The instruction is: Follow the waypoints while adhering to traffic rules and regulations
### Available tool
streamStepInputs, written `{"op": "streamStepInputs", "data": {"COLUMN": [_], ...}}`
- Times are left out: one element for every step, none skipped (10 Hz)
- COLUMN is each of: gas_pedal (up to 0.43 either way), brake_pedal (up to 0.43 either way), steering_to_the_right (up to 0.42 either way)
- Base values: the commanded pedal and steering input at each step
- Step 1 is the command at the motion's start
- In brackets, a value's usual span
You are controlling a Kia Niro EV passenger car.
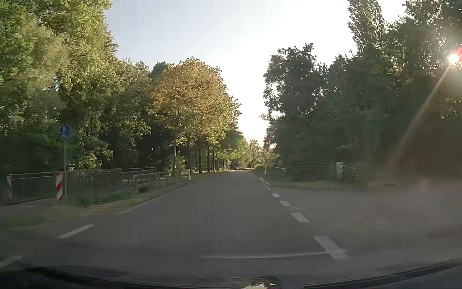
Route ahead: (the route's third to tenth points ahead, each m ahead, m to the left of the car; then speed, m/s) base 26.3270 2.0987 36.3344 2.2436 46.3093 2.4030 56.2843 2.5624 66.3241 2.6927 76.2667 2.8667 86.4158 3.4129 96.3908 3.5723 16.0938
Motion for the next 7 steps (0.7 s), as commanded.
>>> {"op": "streamStepInputs", "data": {"gas_pedal": [0.0, 0.0, 0.0, 0.0, 0.0, 0.0, 0.0], "brake_pedal": [0.195, 0.195, 0.195, 0.195, 0.195, 0.195, 0.189], "steering_to_the_right": [0.0, 0.0, 0.0, 0.0, 0.0, 0.0, 0.0]}}
